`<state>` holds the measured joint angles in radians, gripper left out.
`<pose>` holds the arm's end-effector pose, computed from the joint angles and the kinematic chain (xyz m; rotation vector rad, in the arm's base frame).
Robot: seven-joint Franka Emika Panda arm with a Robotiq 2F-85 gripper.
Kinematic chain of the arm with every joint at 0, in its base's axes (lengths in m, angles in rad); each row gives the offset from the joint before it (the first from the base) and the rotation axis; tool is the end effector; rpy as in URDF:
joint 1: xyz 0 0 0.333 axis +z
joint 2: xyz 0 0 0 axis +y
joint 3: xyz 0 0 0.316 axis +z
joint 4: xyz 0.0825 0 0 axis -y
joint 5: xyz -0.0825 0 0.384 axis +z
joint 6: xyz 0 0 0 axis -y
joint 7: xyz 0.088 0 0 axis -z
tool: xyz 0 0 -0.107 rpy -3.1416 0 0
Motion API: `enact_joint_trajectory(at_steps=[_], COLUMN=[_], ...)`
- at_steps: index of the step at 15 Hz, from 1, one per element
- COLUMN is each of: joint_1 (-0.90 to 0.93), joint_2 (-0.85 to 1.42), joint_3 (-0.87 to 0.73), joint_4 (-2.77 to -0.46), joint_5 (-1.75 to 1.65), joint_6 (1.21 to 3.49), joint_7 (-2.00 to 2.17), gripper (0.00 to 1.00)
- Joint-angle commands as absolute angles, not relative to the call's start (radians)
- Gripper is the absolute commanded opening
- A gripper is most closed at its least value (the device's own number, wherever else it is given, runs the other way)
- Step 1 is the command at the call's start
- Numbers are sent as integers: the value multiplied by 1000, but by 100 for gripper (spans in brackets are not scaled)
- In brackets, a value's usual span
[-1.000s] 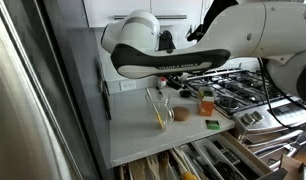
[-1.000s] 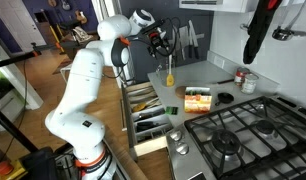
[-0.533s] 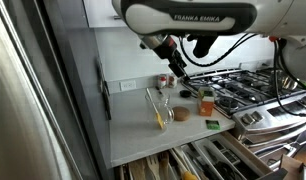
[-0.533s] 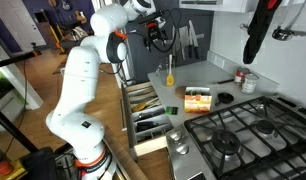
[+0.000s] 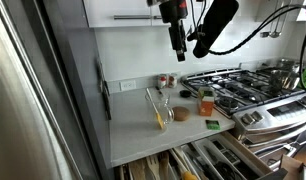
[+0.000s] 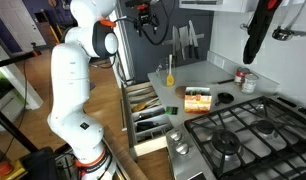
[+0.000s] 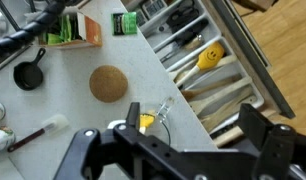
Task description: Remove the lid from the glass jar then put one spatula from the drawer in the jar.
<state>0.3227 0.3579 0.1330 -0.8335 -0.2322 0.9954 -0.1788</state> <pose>0.5415 0.2057 0.7001 2.8461 0.7617 -0.2536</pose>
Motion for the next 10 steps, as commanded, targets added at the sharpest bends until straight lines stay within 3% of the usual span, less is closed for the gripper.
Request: enact_joint_trajectory(at_steps=[1, 5, 10], joint_1=[278, 261, 258], joint_2=[193, 70, -77], joint_3=[135, 128, 122], joint_4=[-1055, -1217, -1434], joint_5=[-128, -82, -85], joint_6=[1225, 1492, 1659], joint_7=[-64, 27, 75], gripper=[100, 100, 100])
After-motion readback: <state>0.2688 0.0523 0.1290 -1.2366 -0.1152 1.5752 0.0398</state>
